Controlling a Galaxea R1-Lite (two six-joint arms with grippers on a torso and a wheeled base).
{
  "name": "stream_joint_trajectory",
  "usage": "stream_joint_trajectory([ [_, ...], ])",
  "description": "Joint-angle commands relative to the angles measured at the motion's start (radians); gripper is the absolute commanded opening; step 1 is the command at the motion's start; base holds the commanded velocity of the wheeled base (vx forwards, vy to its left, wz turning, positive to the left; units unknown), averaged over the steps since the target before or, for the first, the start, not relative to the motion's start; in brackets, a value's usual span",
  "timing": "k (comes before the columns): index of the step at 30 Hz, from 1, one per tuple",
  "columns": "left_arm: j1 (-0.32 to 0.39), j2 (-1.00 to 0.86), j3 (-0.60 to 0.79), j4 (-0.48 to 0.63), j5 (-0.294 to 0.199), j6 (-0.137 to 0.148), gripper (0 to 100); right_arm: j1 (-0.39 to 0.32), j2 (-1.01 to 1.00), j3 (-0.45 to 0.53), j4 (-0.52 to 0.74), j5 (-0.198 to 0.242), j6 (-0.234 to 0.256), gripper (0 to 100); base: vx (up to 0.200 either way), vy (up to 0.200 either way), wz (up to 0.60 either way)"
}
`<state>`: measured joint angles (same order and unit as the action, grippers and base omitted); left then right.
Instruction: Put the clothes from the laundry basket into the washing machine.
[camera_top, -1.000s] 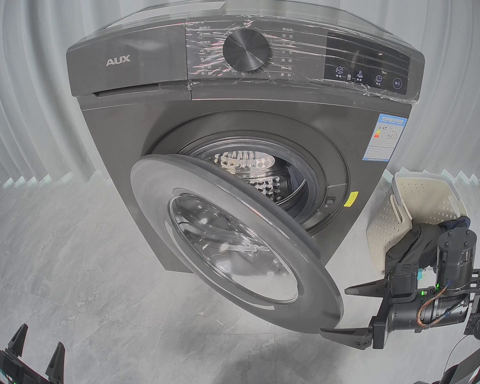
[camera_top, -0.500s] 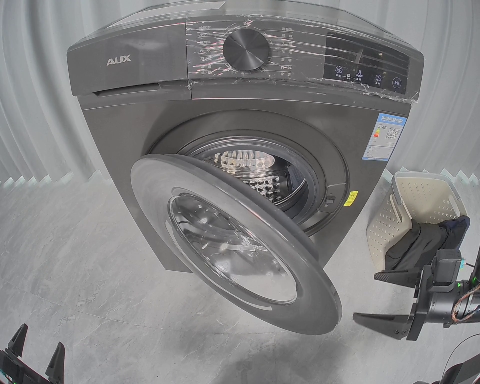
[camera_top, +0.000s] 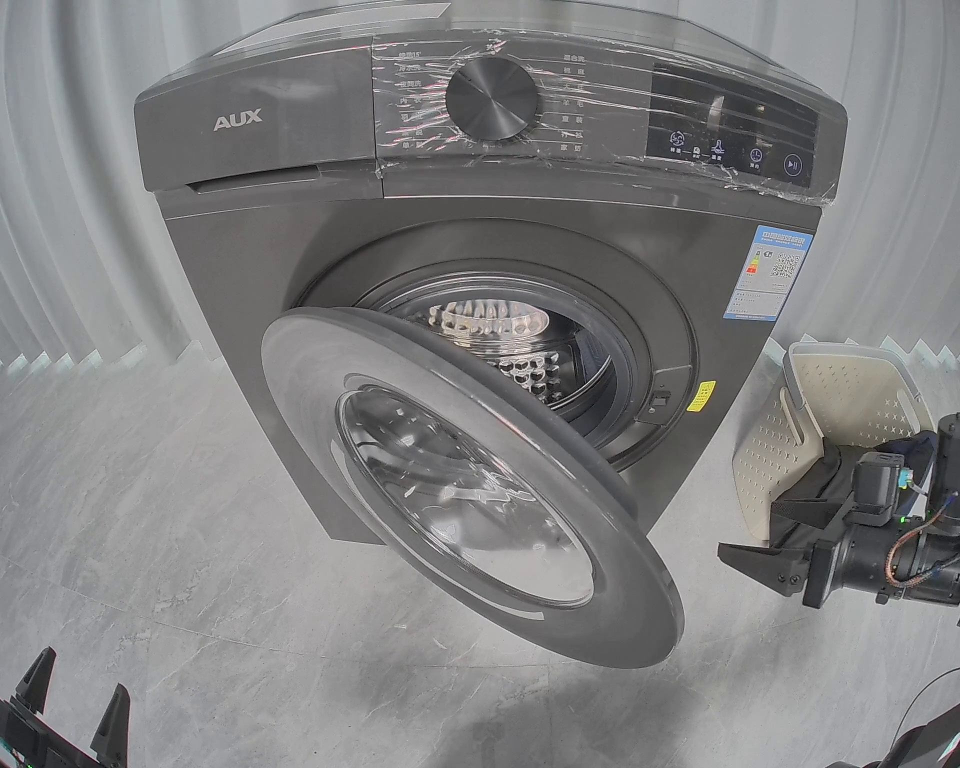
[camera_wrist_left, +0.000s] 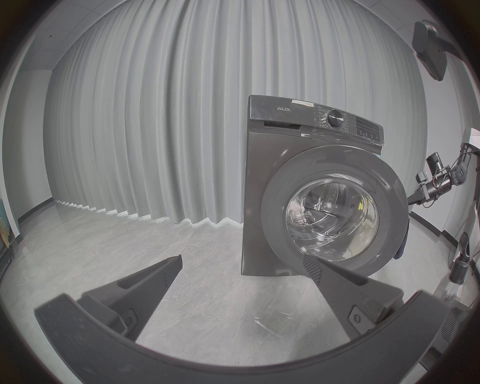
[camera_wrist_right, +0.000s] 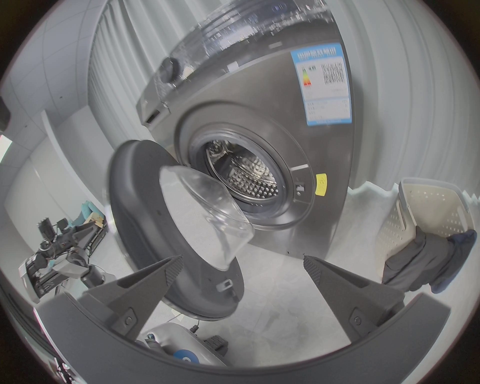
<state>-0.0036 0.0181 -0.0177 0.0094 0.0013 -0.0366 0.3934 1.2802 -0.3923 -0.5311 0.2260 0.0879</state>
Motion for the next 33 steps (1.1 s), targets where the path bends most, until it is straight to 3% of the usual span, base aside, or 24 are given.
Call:
stream_joint_trajectory([
  [1,0.001,-0.018,0.013,0.0,0.0,0.0,100,-0.002,0.148,-0.011,-0.032,-0.02,0.0,100,0.0,0.0,0.0],
  [7,-0.001,-0.018,0.013,0.0,0.0,0.0,100,0.064,0.179,0.023,-0.083,-0.022,0.006,100,0.0,0.0,0.0],
  [17,-0.001,-0.018,0.013,0.0,0.0,0.001,100,0.234,0.139,0.063,-0.081,-0.043,0.009,100,0.0,0.0,0.0],
  [23,-0.001,-0.018,0.013,0.0,0.0,0.001,100,0.223,0.145,0.043,-0.09,-0.046,0.013,100,0.0,0.0,0.0],
  [28,-0.001,-0.018,0.013,0.0,0.0,0.004,100,0.171,0.232,-0.046,-0.092,-0.154,0.035,100,-0.04,0.0,0.0],
  [33,-0.001,-0.018,0.013,0.0,0.0,0.003,100,0.171,0.314,-0.092,-0.092,-0.166,0.044,100,-0.2,0.0,0.0],
])
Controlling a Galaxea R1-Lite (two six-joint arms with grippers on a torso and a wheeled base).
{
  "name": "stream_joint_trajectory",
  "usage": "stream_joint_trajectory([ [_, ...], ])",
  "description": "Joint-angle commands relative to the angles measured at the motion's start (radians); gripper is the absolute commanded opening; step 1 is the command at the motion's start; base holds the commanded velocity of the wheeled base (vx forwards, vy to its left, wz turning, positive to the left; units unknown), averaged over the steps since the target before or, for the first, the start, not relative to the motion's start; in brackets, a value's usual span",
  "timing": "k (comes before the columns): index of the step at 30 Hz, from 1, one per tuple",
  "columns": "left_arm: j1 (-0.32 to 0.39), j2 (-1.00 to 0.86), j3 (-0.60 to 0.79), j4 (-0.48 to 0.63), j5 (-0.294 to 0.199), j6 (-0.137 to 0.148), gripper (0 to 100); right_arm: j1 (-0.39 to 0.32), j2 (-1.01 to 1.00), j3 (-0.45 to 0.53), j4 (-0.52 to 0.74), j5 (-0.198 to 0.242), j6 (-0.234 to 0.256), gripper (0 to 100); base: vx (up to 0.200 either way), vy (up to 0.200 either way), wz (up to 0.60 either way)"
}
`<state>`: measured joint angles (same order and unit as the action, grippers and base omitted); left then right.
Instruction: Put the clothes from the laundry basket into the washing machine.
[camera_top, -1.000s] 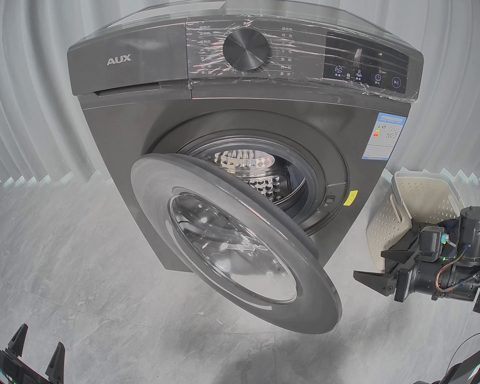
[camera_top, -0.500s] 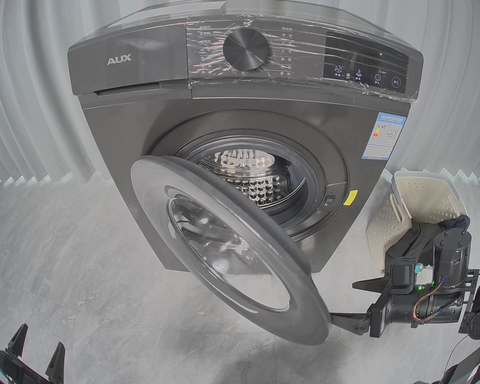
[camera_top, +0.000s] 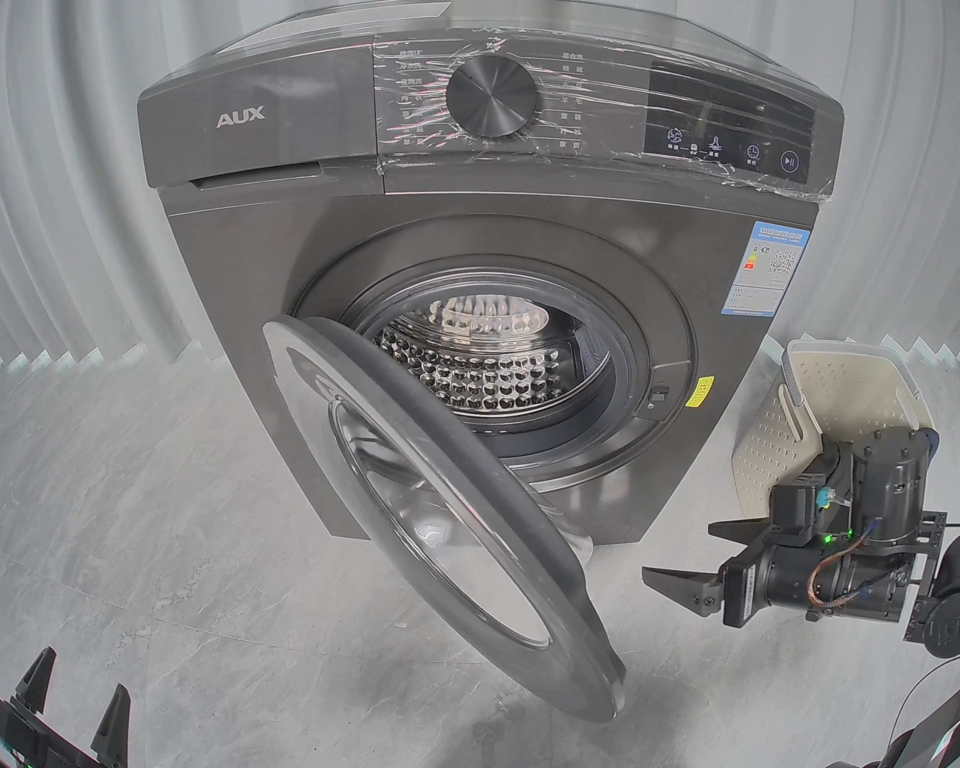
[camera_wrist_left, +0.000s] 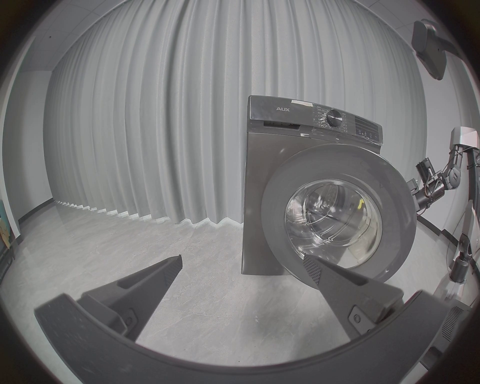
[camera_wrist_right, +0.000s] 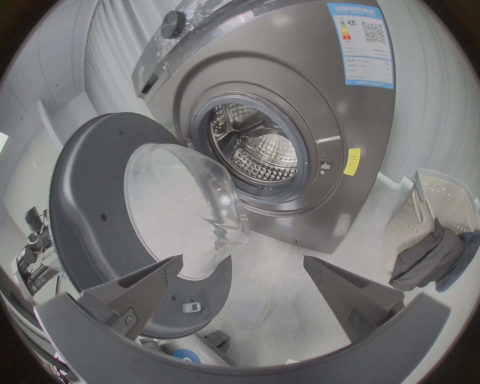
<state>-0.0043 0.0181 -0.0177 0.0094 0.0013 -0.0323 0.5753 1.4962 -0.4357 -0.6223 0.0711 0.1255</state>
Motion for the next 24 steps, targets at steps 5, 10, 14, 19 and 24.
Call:
stream_joint_trajectory([
  [5,0.0,-0.018,0.013,0.0,0.0,-0.001,100,0.003,0.161,-0.069,0.0,-0.008,-0.001,100,0.0,0.0,0.0],
  [10,0.0,-0.018,0.013,0.0,0.0,-0.001,100,0.061,0.174,-0.069,0.0,-0.005,0.003,100,0.0,0.0,0.0],
  [14,0.0,-0.018,0.013,0.0,0.0,-0.001,100,0.086,0.173,-0.064,0.0,0.013,0.003,100,0.0,0.0,0.0],
  [19,0.0,-0.018,0.013,0.0,0.0,-0.001,100,0.138,0.171,-0.044,-0.037,0.055,0.011,100,0.0,0.0,0.0],
  [24,0.0,-0.018,0.013,0.0,0.0,-0.001,100,0.149,0.177,-0.051,-0.135,0.053,0.023,100,0.0,0.0,0.0],
])
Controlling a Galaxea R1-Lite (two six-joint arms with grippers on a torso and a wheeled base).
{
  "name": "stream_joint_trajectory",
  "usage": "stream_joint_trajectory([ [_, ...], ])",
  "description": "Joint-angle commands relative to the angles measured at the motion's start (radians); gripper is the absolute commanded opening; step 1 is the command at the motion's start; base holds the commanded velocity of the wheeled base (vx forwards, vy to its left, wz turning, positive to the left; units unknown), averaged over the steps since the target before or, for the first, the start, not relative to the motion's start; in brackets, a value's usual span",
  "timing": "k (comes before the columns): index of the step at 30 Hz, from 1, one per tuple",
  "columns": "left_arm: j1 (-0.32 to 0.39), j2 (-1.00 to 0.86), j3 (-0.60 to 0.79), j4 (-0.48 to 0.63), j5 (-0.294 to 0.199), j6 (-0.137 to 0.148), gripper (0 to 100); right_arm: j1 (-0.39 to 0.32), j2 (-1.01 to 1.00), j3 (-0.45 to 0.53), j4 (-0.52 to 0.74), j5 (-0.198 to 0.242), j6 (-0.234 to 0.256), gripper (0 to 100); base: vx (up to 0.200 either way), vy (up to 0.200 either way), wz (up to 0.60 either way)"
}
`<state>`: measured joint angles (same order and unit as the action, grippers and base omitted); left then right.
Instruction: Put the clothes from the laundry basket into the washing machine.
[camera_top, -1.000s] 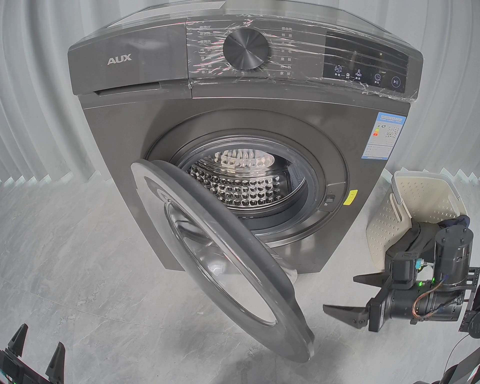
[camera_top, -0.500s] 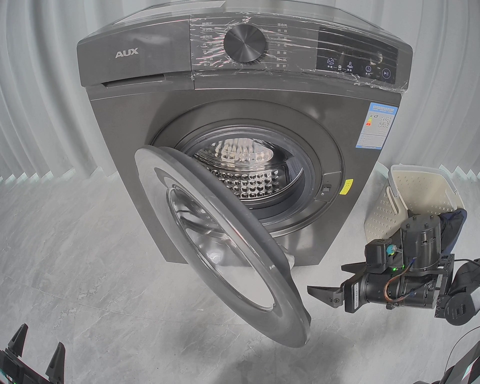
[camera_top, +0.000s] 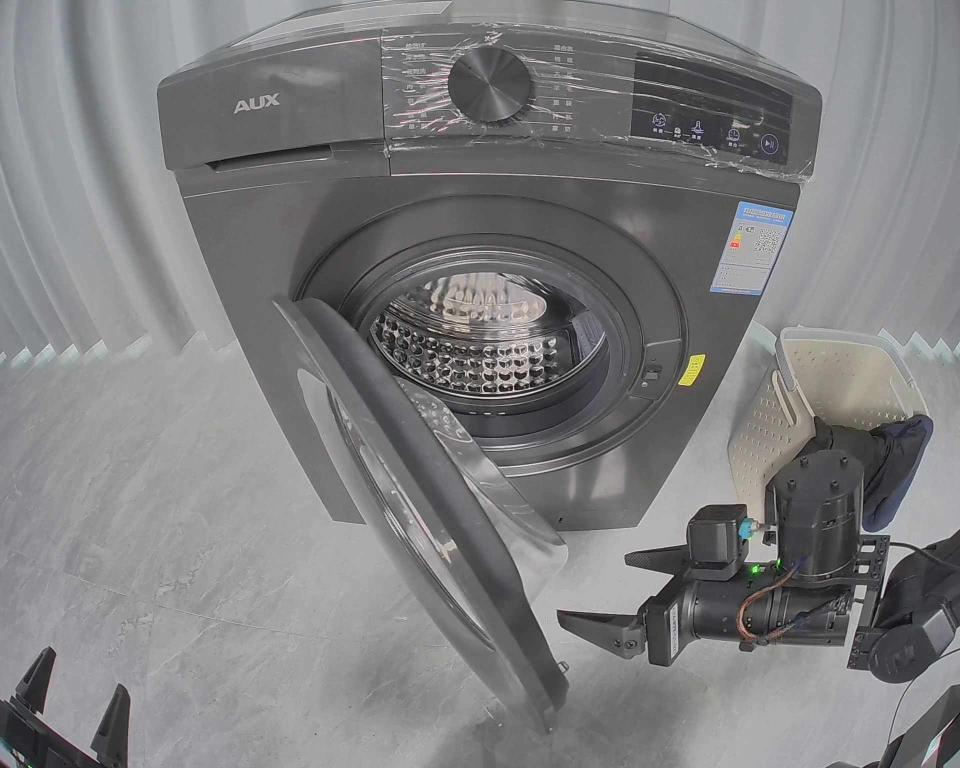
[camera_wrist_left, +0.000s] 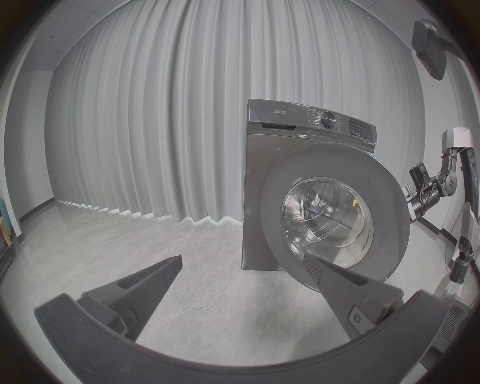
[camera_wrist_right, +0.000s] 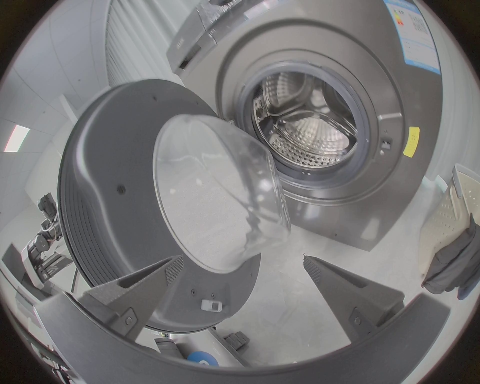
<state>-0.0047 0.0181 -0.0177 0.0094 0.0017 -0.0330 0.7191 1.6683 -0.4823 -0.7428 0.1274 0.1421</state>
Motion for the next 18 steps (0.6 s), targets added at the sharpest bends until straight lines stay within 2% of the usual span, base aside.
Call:
stream_joint_trajectory([
  [1,0.0,-0.018,0.013,0.0,0.0,-0.001,100,0.0,0.005,-0.01,-0.013,-0.008,0.01,100,0.0,0.0,0.0],
  [3,0.0,-0.018,0.013,0.0,0.0,0.001,100,-0.026,0.013,-0.025,-0.009,-0.019,0.013,100,0.0,0.0,0.0],
  [5,0.0,-0.018,0.013,0.0,0.0,0.001,100,-0.072,0.041,-0.045,-0.017,-0.052,0.013,100,0.0,0.0,0.0],
  [8,0.0,-0.018,0.013,0.0,0.0,0.001,100,-0.072,0.041,-0.045,-0.017,-0.052,0.013,100,0.0,0.0,0.0],
  [9,0.0,-0.018,0.013,0.0,0.0,0.001,100,-0.121,0.091,-0.076,-0.027,-0.092,0.013,100,0.0,0.0,0.0],
  [13,0.0,-0.018,0.013,0.0,0.0,-0.001,100,-0.167,0.18,-0.122,-0.053,-0.098,0.011,100,0.0,0.0,0.0],
  [18,0.0,-0.018,0.013,0.0,0.0,-0.001,100,-0.173,0.249,-0.151,-0.087,-0.1,0.01,100,0.0,0.0,0.0],
])
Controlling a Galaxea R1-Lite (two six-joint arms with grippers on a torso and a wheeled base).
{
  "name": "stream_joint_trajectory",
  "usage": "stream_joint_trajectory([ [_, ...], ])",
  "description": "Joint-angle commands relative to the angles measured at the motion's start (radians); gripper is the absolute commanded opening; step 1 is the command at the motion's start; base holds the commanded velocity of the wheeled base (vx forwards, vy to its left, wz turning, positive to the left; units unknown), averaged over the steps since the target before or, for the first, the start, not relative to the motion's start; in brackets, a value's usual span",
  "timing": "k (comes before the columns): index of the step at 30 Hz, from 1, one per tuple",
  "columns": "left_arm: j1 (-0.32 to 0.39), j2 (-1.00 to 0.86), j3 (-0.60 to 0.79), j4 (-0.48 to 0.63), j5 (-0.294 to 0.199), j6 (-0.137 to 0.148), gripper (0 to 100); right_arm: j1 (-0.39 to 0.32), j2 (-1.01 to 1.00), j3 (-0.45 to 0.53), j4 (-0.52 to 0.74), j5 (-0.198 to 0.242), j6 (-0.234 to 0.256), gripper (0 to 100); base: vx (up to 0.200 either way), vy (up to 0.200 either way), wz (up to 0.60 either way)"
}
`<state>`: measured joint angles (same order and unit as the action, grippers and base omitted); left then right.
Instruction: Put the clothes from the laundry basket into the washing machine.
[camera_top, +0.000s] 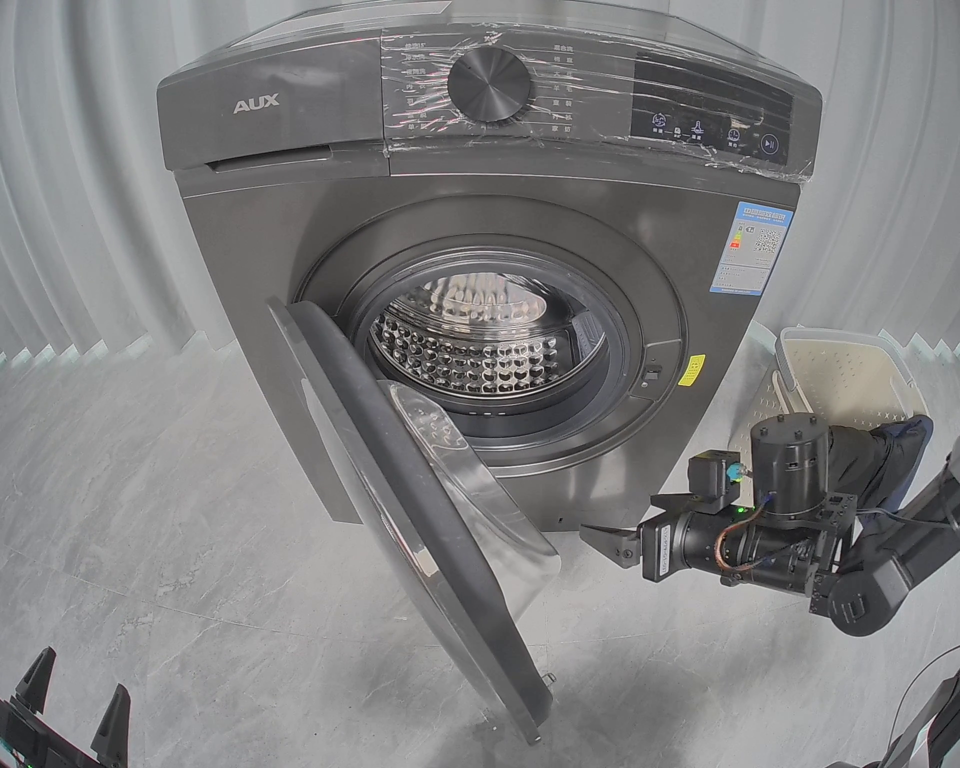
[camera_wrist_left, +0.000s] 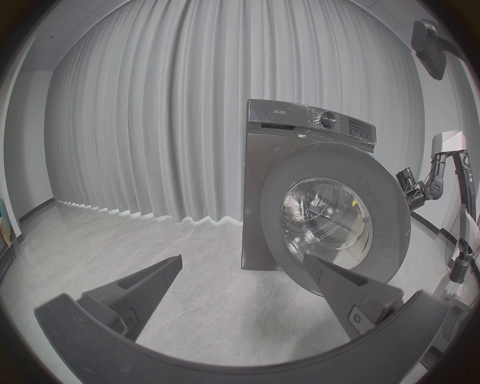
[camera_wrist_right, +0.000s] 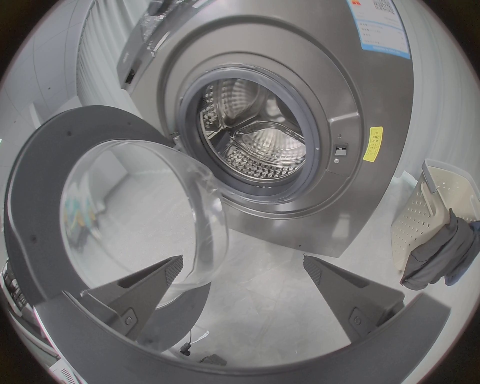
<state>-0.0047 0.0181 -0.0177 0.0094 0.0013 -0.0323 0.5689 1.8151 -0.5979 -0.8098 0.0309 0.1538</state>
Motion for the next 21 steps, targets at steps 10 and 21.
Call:
stream_joint_trajectory([
  [10,0.0,-0.018,0.013,0.0,0.0,0.0,100,0.049,0.147,-0.051,-0.035,-0.002,-0.011,100,0.0,0.0,0.0],
  [21,0.0,-0.018,0.013,0.0,0.0,0.0,100,0.112,0.147,-0.082,-0.039,-0.019,-0.003,100,-0.018,0.0,0.0],
])
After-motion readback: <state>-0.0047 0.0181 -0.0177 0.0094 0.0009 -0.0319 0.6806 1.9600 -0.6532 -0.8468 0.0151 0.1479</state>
